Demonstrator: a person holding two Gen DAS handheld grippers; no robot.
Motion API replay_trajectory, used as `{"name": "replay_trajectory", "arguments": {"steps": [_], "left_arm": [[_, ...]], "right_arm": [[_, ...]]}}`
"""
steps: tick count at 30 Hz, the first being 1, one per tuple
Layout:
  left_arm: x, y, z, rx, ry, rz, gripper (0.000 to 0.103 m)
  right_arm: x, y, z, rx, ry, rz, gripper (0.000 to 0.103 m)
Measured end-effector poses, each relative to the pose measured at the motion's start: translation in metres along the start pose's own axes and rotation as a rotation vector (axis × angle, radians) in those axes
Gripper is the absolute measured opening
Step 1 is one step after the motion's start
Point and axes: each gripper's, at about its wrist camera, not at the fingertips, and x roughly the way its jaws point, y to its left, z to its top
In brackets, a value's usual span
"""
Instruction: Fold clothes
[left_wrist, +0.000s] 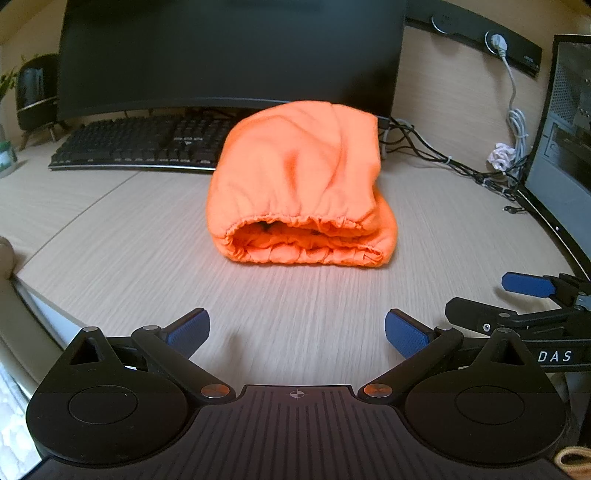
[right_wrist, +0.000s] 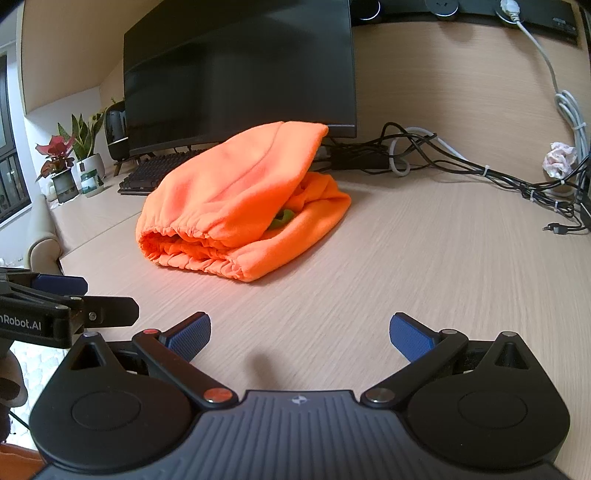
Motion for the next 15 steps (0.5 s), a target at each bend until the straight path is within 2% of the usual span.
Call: {"name": "replay_trajectory", "arguments": {"steps": [15], "left_arm": [[0.0036, 0.0014, -0.0009, -0.004, 0.009, -0.007, 0.103]], "right_arm": [[-0.0026, -0.0001, -0.0013, 0.002, 0.010, -0.012, 0.103]]}}
